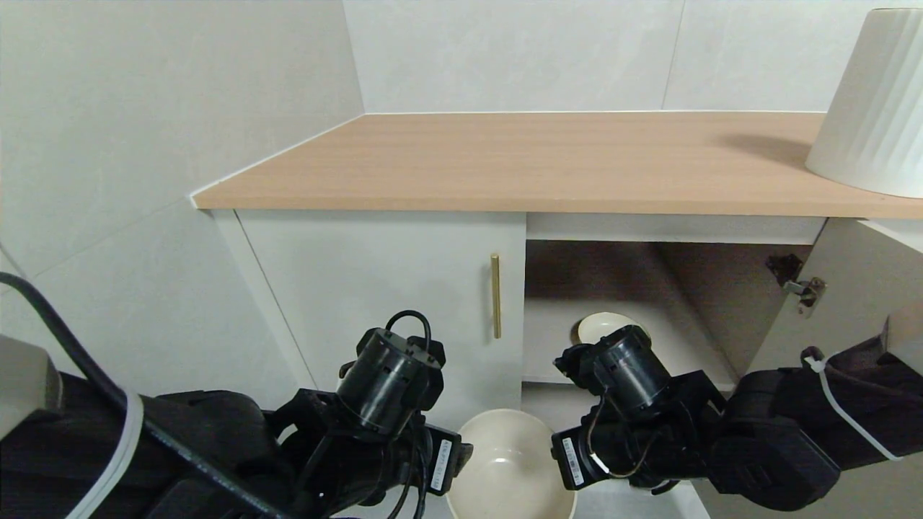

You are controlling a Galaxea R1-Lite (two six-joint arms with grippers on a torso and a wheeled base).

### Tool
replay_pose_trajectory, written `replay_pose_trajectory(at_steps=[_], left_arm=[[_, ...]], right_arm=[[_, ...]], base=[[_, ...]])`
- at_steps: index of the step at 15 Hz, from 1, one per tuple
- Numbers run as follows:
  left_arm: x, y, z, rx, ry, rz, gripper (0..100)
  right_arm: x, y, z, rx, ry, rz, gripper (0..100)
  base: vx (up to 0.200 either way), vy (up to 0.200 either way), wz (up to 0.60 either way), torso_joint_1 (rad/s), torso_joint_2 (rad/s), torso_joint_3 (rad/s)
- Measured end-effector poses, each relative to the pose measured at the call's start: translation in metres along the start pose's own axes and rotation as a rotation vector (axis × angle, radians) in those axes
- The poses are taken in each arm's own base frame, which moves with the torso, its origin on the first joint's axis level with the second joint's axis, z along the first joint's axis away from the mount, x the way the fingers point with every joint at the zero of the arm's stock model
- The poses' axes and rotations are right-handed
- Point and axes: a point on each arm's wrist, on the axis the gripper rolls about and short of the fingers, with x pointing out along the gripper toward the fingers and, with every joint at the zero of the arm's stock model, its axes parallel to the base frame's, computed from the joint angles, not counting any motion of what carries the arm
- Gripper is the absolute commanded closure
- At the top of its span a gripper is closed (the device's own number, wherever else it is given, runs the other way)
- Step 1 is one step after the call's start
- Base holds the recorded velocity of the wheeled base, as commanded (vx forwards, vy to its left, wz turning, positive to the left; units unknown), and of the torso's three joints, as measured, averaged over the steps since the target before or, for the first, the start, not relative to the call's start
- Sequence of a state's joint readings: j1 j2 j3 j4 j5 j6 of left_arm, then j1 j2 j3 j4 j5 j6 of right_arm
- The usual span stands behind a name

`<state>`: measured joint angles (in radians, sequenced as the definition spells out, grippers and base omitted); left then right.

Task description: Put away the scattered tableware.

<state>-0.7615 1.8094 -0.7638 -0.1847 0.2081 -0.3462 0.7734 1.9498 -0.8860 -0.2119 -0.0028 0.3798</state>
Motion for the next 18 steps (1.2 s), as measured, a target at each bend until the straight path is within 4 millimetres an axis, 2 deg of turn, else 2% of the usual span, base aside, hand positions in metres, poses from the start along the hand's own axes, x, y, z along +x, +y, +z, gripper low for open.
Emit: replay_pose_trajectory(at_steps=[4, 7, 9, 13, 16, 18], left_arm=[[0.0, 0.0, 0.0, -0.001, -0.002, -0.003, 0], [0.0, 0.0, 0.0, -0.002, -0.003, -0.004, 0], [-0.001, 0.0, 0.001, -0.002, -0.006, -0.005, 0], [-0.003, 0.0, 0.002, -0.004, -0.011, -0.008, 0], [-0.003, 0.0, 0.002, -0.004, -0.013, -0.008, 0], [-0.004, 0.0, 0.002, -0.005, -0.016, -0.01, 0]], right_arm=[[0.0, 0.0, 0.0, -0.003, 0.0, 0.001, 100], [0.001, -0.007, -0.004, -0.058, 0.011, -0.075, 100], [0.007, -0.022, 0.0, -0.05, -0.008, -0.184, 100], [0.015, -0.061, 0.018, 0.038, -0.038, -0.292, 100], [0.015, -0.1, 0.044, 0.174, -0.113, -0.357, 100], [0.017, -0.113, 0.059, 0.311, -0.175, -0.365, 100]], base=[[0.0, 0.0, 0.0, 0.0, 0.0, 0.0], [0.0, 0.0, 0.0, 0.0, 0.0, 0.0], [0.0, 0.0, 0.0, 0.0, 0.0, 0.0], [0.0, 0.0, 0.0, 0.0, 0.0, 0.0], [0.0, 0.0, 0.0, 0.0, 0.0, 0.0], [0.0, 0.0, 0.0, 0.0, 0.0, 0.0]])
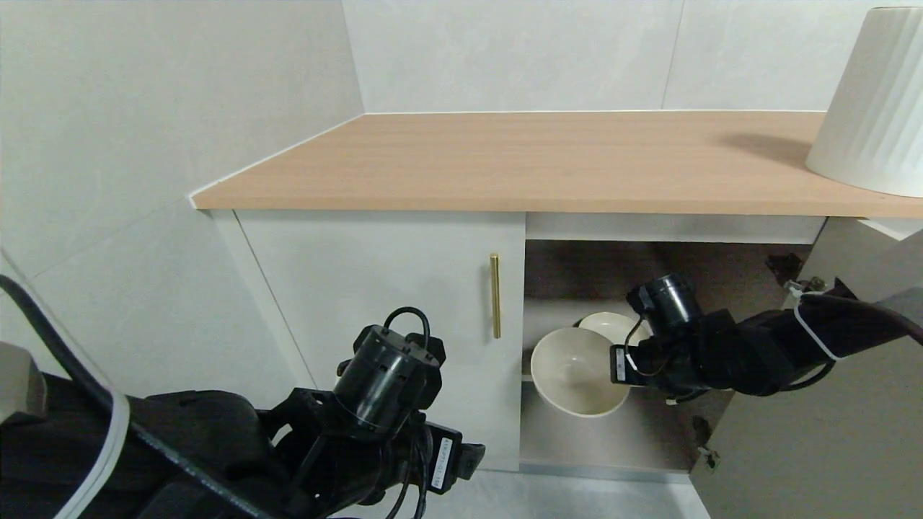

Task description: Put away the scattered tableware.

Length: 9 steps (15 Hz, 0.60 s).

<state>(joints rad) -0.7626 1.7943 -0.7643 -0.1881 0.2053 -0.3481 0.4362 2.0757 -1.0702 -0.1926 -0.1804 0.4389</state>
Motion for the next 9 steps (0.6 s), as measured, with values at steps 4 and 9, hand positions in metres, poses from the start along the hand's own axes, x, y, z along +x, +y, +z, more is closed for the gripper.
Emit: replay_pose_trajectory(at_steps=[4, 9], left_arm=[[0.0, 0.0, 0.0, 0.0, -0.001, 0.0, 0], [-0.001, 0.0, 0.0, -0.001, -0.003, -0.001, 0]], right_arm=[[0.016, -0.008, 0.027, 0.216, -0.072, -0.017, 100], [0.034, -0.022, 0.041, 0.3, -0.137, -0.043, 100]], base=[[0.0, 0.0, 0.0, 0.0, 0.0, 0.0], [0.0, 0.0, 0.0, 0.0, 0.0, 0.0]])
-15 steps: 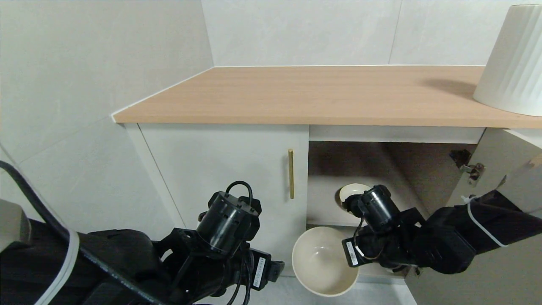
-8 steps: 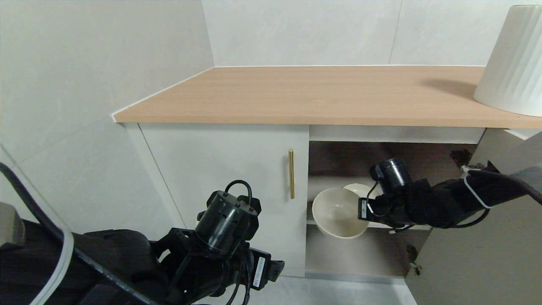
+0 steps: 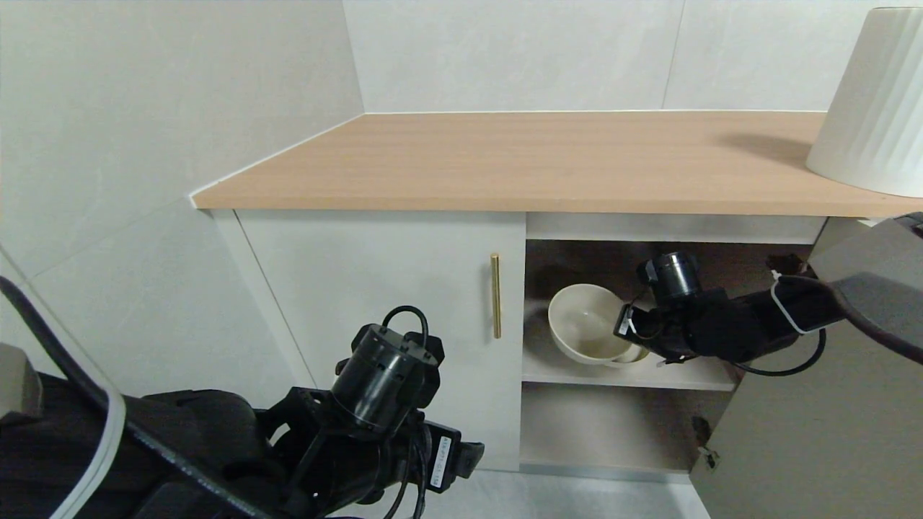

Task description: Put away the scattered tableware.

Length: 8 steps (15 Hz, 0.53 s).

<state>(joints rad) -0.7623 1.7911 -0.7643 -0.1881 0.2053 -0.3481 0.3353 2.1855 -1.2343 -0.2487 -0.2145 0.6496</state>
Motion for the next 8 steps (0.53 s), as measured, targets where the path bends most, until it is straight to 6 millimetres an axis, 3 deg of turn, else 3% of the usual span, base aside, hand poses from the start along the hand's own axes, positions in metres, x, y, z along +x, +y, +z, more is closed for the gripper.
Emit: replay_pose_trajectory(at_steps=[8], left_arm=[[0.0, 0.0, 0.0, -0.001, 0.0, -0.001, 0]], right_arm=[[0.027, -0.022, 0.012, 0.042, -0.037, -0.086, 100]], base=[[0.0, 0.0, 0.0, 0.0, 0.0, 0.0]])
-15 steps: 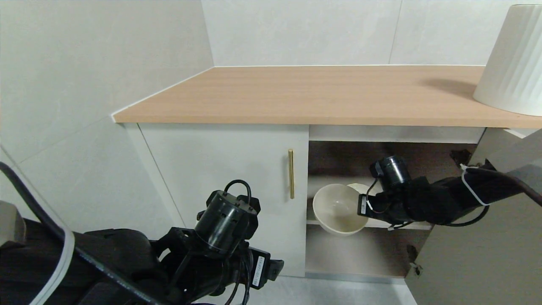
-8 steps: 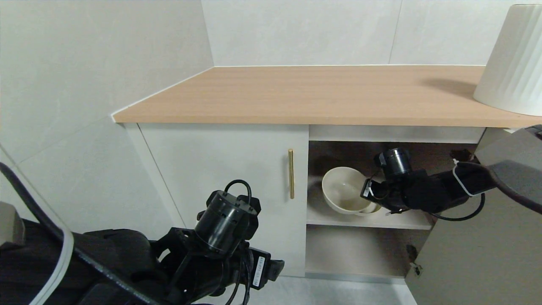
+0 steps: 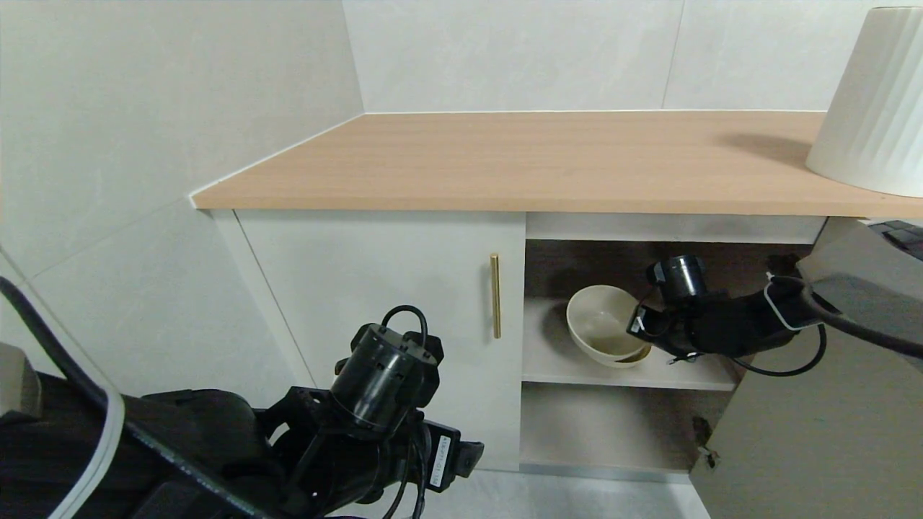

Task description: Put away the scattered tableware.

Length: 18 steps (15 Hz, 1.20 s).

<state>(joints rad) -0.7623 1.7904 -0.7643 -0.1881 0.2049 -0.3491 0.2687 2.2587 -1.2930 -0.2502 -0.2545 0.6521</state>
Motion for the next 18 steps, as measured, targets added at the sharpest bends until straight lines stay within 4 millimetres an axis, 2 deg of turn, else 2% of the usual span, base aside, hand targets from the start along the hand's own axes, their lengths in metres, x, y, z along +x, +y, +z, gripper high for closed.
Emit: replay_pose_trajectory(at_steps=[7, 18], left_arm=[[0.0, 0.0, 0.0, -0.001, 0.0, 0.001, 0], [0.0, 0.0, 0.0, -0.001, -0.002, 0.001, 0]], right_arm=[[0.017, -0.008, 0.001, 0.012, -0.027, -0.061, 100], [0.026, -0.013, 0.003, 0.02, -0.05, -0.104, 100]], base=[[0.0, 0.0, 0.0, 0.0, 0.0, 0.0], [0.0, 0.0, 0.0, 0.0, 0.0, 0.0]])
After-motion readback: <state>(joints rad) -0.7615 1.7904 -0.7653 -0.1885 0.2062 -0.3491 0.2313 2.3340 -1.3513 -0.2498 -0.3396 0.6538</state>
